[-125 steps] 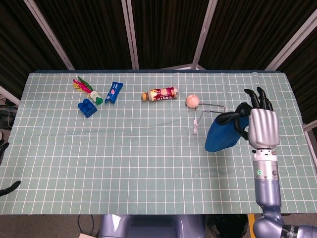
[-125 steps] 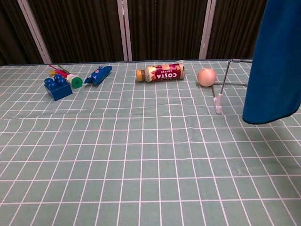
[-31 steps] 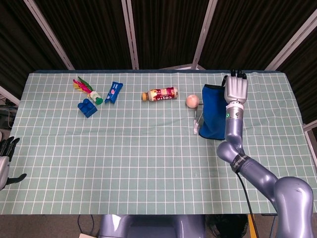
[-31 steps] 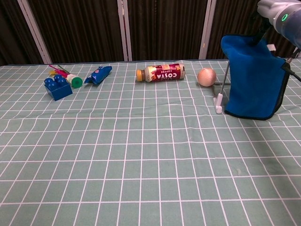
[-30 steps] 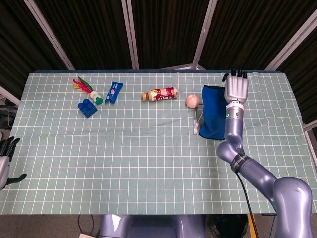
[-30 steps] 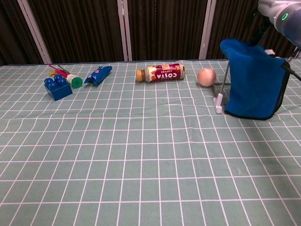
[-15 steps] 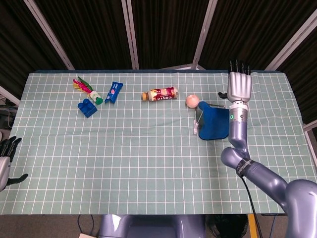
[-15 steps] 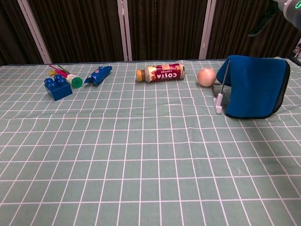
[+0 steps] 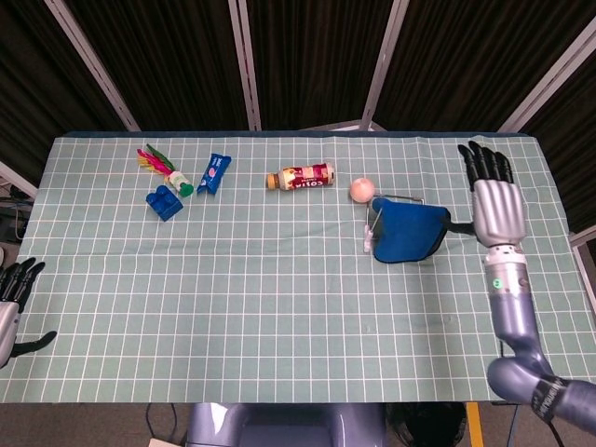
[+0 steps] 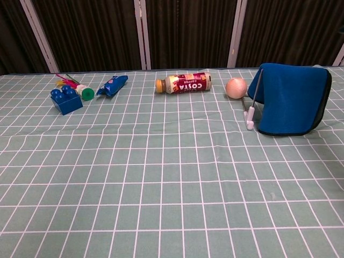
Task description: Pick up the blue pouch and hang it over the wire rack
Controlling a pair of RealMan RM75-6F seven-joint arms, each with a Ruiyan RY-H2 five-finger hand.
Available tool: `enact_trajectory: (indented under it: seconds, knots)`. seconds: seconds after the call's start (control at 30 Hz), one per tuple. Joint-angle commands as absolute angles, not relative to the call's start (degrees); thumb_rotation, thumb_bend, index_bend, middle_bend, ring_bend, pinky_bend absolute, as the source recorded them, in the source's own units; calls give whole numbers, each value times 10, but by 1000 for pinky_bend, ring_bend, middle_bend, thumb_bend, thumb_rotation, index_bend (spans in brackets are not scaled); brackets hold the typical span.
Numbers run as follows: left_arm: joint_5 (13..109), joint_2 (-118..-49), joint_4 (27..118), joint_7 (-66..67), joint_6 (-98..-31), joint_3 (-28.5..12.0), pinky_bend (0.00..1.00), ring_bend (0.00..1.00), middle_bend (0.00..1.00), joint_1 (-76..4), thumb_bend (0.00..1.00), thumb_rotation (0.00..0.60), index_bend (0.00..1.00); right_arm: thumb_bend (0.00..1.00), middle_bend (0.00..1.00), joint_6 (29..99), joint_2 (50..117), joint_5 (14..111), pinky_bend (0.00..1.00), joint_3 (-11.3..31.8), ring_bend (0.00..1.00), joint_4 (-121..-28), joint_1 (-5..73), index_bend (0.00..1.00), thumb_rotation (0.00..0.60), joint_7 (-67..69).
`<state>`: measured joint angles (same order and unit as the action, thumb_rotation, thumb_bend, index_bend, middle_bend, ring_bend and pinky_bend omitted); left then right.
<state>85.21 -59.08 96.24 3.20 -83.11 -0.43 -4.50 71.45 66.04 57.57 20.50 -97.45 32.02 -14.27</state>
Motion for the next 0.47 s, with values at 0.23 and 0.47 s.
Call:
enact_trajectory:
  seconds: [0.23, 0.47]
  knots:
    - [891, -587, 967, 21, -862, 7, 0, 0, 0, -33, 0, 600, 0, 0, 0, 852, 594, 785, 0, 72, 0, -1018, 143, 2, 600, 40]
    - [904, -584, 969, 14, -873, 10, 0, 0, 0, -29, 0, 600, 0, 0, 0, 928, 613, 836, 0, 37, 0, -989, 81, 0, 600, 55]
